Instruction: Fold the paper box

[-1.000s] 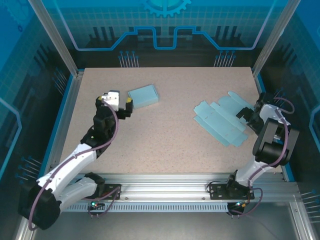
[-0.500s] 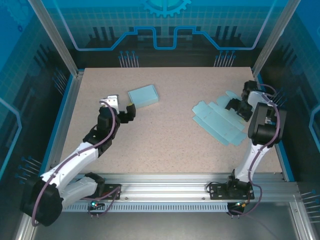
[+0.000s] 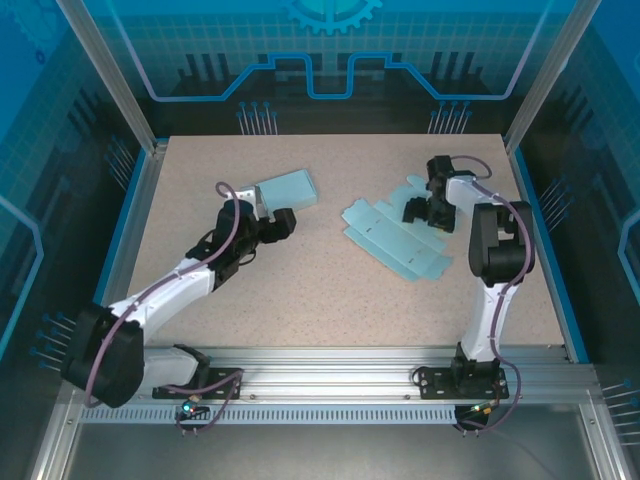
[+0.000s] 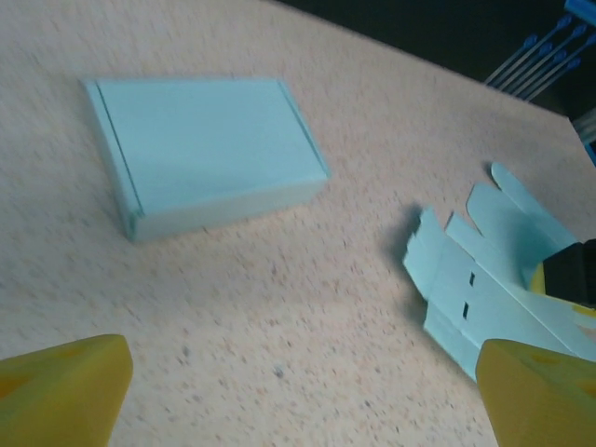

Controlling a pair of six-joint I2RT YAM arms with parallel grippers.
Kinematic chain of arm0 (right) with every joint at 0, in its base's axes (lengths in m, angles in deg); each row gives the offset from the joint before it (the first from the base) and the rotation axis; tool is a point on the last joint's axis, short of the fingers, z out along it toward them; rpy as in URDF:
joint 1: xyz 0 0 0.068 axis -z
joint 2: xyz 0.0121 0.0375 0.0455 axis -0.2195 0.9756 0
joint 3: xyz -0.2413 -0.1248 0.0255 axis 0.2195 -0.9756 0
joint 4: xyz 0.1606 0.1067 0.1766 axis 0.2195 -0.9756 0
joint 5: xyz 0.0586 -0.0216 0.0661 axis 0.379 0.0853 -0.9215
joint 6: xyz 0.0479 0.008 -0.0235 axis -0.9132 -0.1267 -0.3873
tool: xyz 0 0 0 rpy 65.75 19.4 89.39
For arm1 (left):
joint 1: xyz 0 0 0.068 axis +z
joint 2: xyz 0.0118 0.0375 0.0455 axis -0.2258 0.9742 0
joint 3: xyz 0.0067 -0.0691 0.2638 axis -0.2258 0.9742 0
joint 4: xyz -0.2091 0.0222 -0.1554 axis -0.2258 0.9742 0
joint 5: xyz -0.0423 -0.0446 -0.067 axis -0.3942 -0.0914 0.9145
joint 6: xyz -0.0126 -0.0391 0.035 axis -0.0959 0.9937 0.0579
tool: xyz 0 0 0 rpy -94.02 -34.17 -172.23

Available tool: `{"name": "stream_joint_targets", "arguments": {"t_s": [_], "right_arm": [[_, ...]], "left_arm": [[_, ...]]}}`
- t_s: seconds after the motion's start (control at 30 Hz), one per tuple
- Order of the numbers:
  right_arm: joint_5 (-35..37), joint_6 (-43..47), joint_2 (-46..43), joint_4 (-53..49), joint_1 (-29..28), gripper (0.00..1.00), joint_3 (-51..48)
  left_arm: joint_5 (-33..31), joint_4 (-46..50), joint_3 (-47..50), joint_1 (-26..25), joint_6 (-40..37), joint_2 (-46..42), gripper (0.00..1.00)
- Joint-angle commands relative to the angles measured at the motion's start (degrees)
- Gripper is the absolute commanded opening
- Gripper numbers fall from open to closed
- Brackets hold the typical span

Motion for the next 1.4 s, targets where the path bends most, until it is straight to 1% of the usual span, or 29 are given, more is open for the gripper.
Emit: {"name": "stream_joint_targets", "arguments": {"t_s": [0.0, 0.07, 0.27, 0.4, 0.47, 0.53, 0.6, 0.67, 0.77, 0.87, 0.93, 1.03, 1.07, 1.1, 1.13, 1.17, 1.2, 1.23, 1.27, 1.37], "right_arm": [[-4.5, -3.6, -5.6, 0.1, -2.1, 0.87, -7.1], [-5.9, -5.3, -8.3, 2.1, -3.6, 0.87, -10.8], [-6.2, -10.0, -15.1, 5.0, -9.3, 0.88, -19.4], [-11.3, -12.9, -20.1, 9.7, -12.4, 0.88, -24.6], [-11.7, -14.7, -22.2, 10.5, -13.4, 0.88, -26.0], [-11.6, -15.7, -24.7, 11.0, -14.5, 0.88, -27.1], [-10.2, -16.2, -27.0, 10.3, -15.3, 0.89, -27.7], [-8.1, -16.6, -29.4, 8.9, -15.8, 0.89, -28.2], [-5.4, -17.2, -33.6, 7.3, -16.3, 0.91, -29.5], [-2.5, -18.0, -37.6, 6.3, -16.7, 0.92, -30.8], [-0.3, -18.1, -39.8, 5.7, -16.8, 0.93, -31.7], [2.2, -18.0, -40.4, 3.4, -16.8, 0.93, -32.0], [2.7, -18.0, -40.0, 2.9, -16.8, 0.91, -32.2], [2.6, -18.1, -39.5, 2.9, -16.9, 0.84, -32.2], [2.0, -18.3, -38.9, 3.4, -17.1, 0.73, -33.6], [1.2, -18.6, -38.4, 4.3, -17.4, 0.65, -34.5], [0.5, -19.1, -37.6, 5.4, -17.9, 0.58, -35.1], [-0.2, -19.4, -36.8, 6.3, -18.4, 0.55, -35.6], [-0.7, -19.7, -36.0, 6.7, -19.1, 0.53, -35.8], [0.3, -20.5, -33.1, 5.9, -21.8, 0.51, -35.4]], "left_arm": [[7.3, 0.7, -0.9, -0.7, 8.1, 3.3, 0.90], [7.0, -1.0, 0.2, -2.2, 10.5, 5.0, 0.87], [8.6, -5.4, 1.2, -7.2, 16.2, 12.1, 0.84], [11.5, -9.6, 0.3, -10.1, 19.9, 18.6, 0.83], [12.9, -12.2, -0.2, -10.9, 22.0, 21.7, 0.79], [13.9, -14.5, -0.5, -11.7, 23.8, 24.2, 0.73], [13.1, -14.6, -0.4, -12.3, 25.1, 25.5, 0.72], [10.6, -13.5, 0.0, -13.3, 25.9, 25.6, 0.72], [8.7, -12.4, 0.4, -15.0, 27.2, 26.3, 0.76], [10.0, -14.0, -0.3, -16.1, 29.1, 28.9, 0.78], [11.6, -16.8, -0.7, -16.7, 30.6, 31.1, 0.77], [13.1, -20.4, -1.3, -17.1, 32.7, 33.4, 0.76], [13.3, -21.4, -1.3, -17.1, 33.1, 33.7, 0.76], [13.4, -22.4, -1.2, -17.2, 33.5, 34.0, 0.75], [13.3, -23.0, -0.9, -17.2, 33.8, 34.0, 0.74], [13.2, -23.3, -0.8, -17.1, 33.9, 33.9, 0.74], [13.1, -23.2, -0.7, -17.1, 33.7, 33.7, 0.74], [13.0, -22.8, -0.7, -17.1, 33.6, 33.6, 0.74], [13.0, -22.5, -0.6, -17.2, 33.5, 33.3, 0.74], [12.7, -21.7, -0.1, -17.2, 33.4, 32.8, 0.74]]}}
